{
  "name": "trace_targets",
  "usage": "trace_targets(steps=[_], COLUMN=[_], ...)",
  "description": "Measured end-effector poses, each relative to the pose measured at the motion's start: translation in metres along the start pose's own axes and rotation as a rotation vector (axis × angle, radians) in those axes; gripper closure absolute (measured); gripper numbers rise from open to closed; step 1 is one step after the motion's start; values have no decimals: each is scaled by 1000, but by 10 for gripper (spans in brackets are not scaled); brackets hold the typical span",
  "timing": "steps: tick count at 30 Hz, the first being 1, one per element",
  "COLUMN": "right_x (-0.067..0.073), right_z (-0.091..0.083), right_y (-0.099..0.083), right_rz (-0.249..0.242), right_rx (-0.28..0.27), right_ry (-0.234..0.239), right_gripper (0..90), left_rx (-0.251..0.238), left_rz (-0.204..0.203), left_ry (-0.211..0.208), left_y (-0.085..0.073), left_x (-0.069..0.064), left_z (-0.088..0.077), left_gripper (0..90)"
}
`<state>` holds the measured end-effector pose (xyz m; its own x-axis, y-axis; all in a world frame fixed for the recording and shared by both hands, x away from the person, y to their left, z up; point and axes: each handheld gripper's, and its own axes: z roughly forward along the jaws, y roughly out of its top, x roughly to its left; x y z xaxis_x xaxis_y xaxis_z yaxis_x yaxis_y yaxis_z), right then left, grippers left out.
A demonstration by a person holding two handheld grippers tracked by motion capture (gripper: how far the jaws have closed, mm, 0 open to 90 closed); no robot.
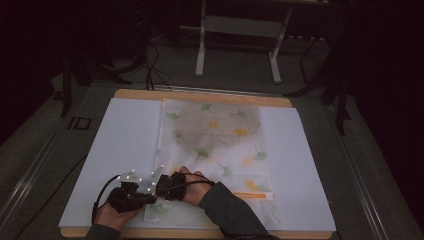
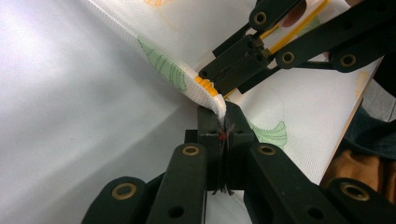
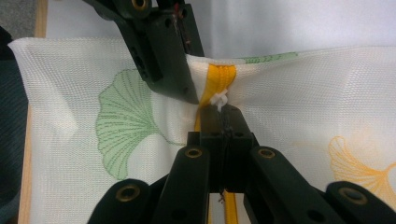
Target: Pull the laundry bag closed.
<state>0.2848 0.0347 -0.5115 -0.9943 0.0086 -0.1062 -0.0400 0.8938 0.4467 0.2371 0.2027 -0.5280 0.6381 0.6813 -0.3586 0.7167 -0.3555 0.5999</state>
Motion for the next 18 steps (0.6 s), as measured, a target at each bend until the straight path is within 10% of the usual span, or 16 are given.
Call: trace_targets(steps=[18], right_x=[6], right_z=[0], right_y=[-5], right_rz=[-16], right_rx=[7], right_ry=[-37], right_gripper=[900], left_rx=[-29], left_rz=[-3], left_ry=[-3], left_y=[0], left_x=[0], left_z=[-5], left_gripper=[886])
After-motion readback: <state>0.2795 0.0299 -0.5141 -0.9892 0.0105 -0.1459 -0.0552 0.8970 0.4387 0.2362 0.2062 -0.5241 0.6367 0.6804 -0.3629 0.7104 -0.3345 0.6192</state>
